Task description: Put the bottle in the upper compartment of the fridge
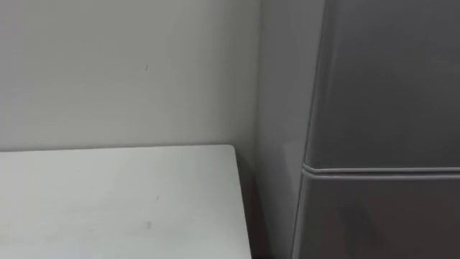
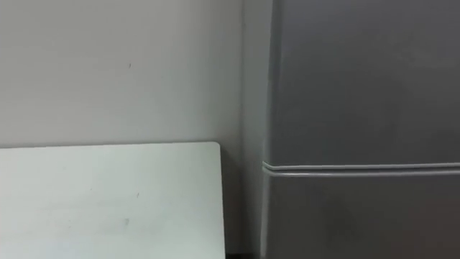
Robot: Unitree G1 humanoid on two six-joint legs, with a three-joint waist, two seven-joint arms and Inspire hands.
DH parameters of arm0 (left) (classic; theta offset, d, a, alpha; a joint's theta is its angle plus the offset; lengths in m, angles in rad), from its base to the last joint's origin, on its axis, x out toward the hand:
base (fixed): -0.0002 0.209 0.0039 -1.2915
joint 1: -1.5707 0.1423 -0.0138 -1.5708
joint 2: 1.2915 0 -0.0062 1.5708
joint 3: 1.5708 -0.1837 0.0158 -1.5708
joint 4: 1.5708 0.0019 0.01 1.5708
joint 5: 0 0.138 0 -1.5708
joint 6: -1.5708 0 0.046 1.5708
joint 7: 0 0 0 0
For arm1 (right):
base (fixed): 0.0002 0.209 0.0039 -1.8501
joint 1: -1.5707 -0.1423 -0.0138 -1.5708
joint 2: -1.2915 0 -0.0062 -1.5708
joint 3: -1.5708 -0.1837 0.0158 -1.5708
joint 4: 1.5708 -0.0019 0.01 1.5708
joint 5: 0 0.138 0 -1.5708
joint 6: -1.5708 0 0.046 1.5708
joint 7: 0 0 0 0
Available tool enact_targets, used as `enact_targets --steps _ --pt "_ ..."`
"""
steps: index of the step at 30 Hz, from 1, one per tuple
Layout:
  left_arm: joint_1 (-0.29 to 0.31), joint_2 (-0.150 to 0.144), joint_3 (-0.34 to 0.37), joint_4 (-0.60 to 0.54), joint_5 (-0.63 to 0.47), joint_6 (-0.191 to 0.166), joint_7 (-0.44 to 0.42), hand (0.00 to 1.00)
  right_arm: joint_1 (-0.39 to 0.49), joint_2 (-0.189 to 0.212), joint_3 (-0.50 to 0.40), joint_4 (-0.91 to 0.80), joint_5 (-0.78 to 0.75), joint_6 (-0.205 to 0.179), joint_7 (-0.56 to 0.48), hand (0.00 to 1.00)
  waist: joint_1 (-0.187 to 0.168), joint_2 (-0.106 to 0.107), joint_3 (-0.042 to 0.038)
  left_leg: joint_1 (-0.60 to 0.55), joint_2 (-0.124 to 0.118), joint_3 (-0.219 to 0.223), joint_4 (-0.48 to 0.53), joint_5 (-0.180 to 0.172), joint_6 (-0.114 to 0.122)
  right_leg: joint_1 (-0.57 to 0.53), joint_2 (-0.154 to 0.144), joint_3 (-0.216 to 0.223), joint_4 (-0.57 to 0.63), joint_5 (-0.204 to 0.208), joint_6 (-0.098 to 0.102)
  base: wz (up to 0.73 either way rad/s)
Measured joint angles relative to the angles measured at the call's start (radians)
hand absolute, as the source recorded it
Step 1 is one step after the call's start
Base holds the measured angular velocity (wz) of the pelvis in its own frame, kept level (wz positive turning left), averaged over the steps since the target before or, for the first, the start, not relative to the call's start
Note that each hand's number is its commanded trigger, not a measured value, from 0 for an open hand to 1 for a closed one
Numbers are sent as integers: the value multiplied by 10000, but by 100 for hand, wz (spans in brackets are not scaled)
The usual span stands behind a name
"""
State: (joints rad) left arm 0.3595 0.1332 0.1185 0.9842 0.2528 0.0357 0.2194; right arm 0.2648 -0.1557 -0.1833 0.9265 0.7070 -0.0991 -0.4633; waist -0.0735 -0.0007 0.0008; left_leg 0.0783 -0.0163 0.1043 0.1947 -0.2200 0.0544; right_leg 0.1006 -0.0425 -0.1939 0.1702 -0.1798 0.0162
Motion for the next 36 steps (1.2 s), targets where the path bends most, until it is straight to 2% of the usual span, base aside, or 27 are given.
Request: enact_targets --steps 3,8,14,20,23,30,36 --pt "-159 -13 -268 293 -39 1 41 0 -22 4 549 439 -1296 67 178 0 74 15 -2 38 12 21 -18 -1 -3 -6 10 32 3 -12 -5 -4" --pt "-183 -42 -256 315 -36 20 41 0 -104 4 648 1223 -2484 279 827 0 250 39 -7 32 17 19 19 -7 -12 15 13 15 0 -13 -8 0" --pt "-130 -47 -243 463 46 109 28 0 -112 36 867 1756 -2628 706 1818 0 274 43 -7 51 15 14 -35 -12 -18 53 -2 -107 -1 -23 -16 1" --pt "-199 -48 -215 460 464 114 -136 0 -319 111 879 2176 -2737 880 2773 0 276 15 3 141 13 13 -56 -16 -25 188 0 -107 -20 -32 -15 0" --pt "-358 -48 -226 471 578 120 -181 0 -467 111 1171 2393 -2815 1019 3215 0 305 7 8 124 8 3 -49 -26 -28 198 2 -75 -22 -64 -7 2" --pt "-406 -48 -243 465 654 388 -410 0 -633 72 1619 2404 -2829 1230 4027 0 342 -18 7 78 4 -42 -42 -29 -33 171 7 -93 -24 -91 -15 1" --pt "-538 -49 -247 462 659 415 -571 0 -685 64 1635 2417 -2788 1229 4546 0 451 -59 20 25 1 -8 25 -29 -33 157 3 -111 -32 -91 -15 2"
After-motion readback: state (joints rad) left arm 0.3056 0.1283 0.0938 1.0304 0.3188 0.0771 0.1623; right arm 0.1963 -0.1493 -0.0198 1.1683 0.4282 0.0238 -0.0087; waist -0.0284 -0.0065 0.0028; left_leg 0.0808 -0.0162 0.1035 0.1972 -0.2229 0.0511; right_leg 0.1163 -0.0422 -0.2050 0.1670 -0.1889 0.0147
